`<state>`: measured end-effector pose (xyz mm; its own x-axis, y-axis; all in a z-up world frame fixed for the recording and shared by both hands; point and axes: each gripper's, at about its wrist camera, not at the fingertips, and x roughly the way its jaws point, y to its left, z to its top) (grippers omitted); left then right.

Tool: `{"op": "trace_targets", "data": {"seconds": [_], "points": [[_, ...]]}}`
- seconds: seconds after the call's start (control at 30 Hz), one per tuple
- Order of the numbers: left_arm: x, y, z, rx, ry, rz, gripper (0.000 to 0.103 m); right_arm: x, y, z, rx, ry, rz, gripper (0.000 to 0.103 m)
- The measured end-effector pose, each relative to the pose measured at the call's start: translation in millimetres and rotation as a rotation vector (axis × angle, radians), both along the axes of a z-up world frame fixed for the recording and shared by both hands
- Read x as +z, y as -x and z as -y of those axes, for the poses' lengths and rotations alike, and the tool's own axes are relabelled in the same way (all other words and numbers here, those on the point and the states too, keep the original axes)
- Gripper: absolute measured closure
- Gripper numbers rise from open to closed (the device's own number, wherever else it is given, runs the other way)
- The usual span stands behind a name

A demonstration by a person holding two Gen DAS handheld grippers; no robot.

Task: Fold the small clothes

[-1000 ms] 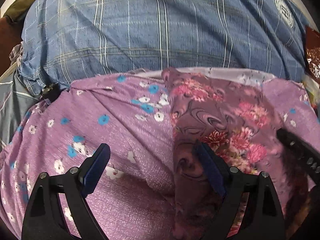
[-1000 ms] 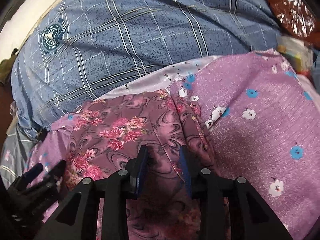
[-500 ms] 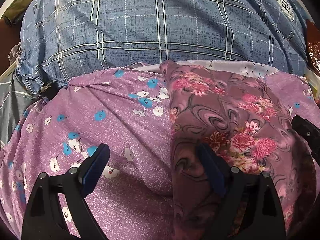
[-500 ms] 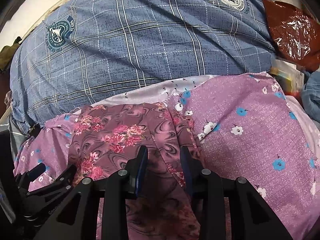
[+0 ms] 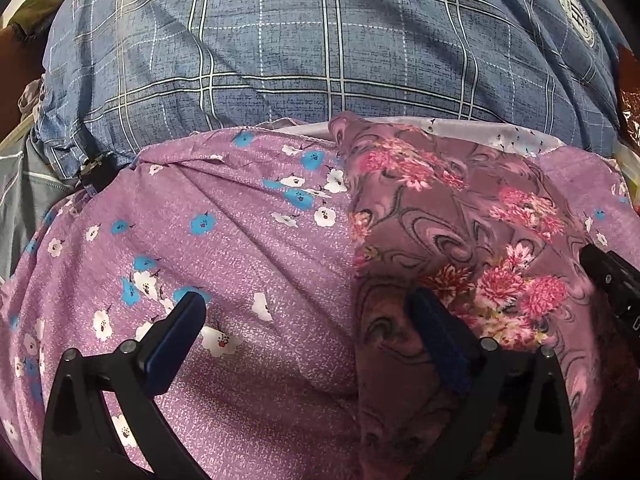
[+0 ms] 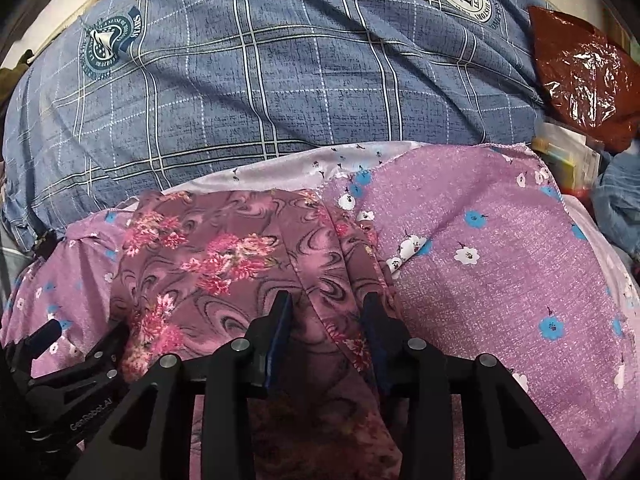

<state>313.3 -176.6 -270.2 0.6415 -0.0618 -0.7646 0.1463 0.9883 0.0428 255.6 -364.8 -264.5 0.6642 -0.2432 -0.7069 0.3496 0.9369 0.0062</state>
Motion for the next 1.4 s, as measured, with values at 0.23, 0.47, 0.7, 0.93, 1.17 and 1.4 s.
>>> {"op": "trace_targets", "data": {"seconds": [0.23, 0.47, 0.7, 0.93, 1.17, 1.4], "points": [[0.0, -0.4, 0.3, 0.003, 0.007, 0.004, 0.000, -3.5, -1.2, 0.2, -0.019, 0.019, -0.011, 0.057], [-0.6, -0.2, 0.0, 0.004, 0.011, 0.006, 0.000, -3.4, -1.3, -2.1, -0.019, 0.043, -0.013, 0.057], [-1.2, 0.3, -0.1, 0.003, 0.016, 0.006, 0.000, -3.8, -1.0, -3.2, -0.019, 0.051, -0.012, 0.057], [-1.5, -0.2, -1.3, 0.002, 0.019, 0.007, 0.000, -3.5, 0.3, -5.7, -0.009, 0.070, -0.003, 0.057], [-1.8, -0.4, -1.3, 0.002, 0.025, 0.009, 0.000, -4.1, 0.3, -7.6, -0.001, 0.088, -0.002, 0.057], [1.3, -1.9, -3.0, 0.001, 0.030, -0.008, 0.000, -3.4, 0.5, -10.7, 0.010, 0.109, 0.000, 0.057]]}}
